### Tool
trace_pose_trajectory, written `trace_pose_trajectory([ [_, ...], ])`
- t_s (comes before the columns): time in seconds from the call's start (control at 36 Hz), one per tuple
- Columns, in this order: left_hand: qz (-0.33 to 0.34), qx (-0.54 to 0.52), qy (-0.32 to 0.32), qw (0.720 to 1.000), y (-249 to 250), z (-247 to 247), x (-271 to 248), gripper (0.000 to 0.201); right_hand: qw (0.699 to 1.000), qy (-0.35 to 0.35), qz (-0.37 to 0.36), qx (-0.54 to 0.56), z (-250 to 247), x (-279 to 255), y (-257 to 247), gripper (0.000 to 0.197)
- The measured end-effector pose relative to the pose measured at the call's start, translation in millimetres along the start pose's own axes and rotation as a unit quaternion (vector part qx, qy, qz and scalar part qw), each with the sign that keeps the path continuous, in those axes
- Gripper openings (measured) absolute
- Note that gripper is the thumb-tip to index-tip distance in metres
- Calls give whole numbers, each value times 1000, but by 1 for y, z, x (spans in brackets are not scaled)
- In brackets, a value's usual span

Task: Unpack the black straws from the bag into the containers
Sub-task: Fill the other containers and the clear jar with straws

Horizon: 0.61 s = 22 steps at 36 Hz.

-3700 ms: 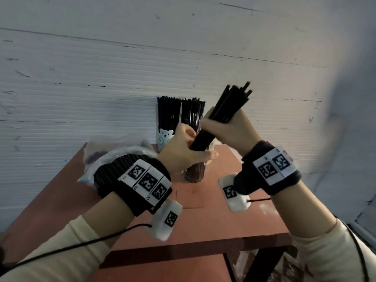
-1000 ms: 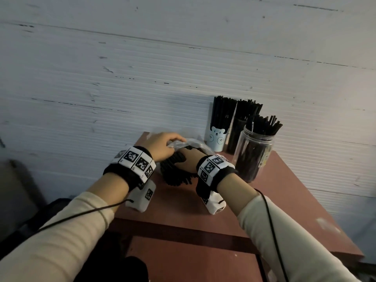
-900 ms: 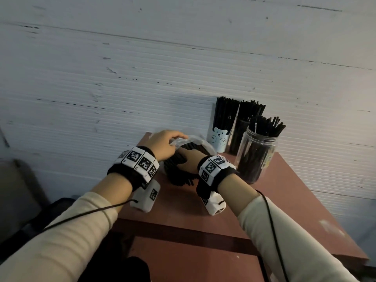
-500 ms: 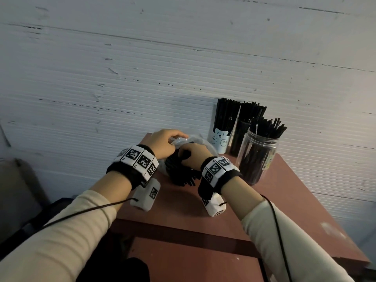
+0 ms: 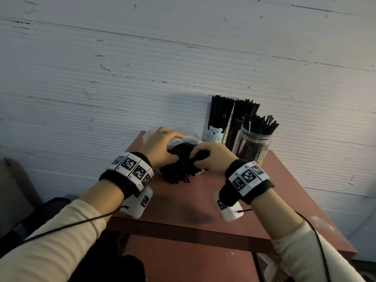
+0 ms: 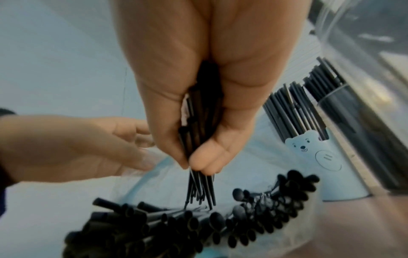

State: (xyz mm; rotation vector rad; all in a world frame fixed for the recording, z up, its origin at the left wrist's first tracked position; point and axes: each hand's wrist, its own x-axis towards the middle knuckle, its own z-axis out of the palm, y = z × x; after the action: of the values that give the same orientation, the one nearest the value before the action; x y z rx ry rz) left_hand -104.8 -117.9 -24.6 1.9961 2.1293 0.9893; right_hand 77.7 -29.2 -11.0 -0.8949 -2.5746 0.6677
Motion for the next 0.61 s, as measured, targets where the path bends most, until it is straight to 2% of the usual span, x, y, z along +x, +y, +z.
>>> trace_pose_trajectory([
  [0.06, 36, 11, 17, 999, 14, 1, -4, 51, 1000, -10, -9, -9, -11, -13, -1, 20],
  [0.14, 117, -2, -24, 993, 36, 9, -6, 51, 1000, -10, -20, -17, -25, -34, 0, 19],
  [0.22, 132, 72, -72, 986, 54, 21, -1, 69, 999, -19, -19, -20, -36, -54, 3, 21],
  [0.28, 129, 84, -101, 983, 62, 29, 5, 79, 999, -24, -20, -11, -42, -65, 3, 22],
  [0.36, 127, 59, -97, 985, 71, 40, 12, 63, 1000, -18, -20, -5, -54, -77, 2, 23],
  [0.44, 133, 62, -52, 988, 85, 44, 18, 26, 999, -2, -29, 15, -69, -84, 2, 27],
  [0.47, 134, 60, -40, 988, 89, 45, 20, 18, 999, 6, -39, 15, -74, -87, 2, 29],
  [0.61, 93, -68, -33, 993, 104, 44, 28, 19, 991, 113, -76, 12, -104, -95, -1, 34],
])
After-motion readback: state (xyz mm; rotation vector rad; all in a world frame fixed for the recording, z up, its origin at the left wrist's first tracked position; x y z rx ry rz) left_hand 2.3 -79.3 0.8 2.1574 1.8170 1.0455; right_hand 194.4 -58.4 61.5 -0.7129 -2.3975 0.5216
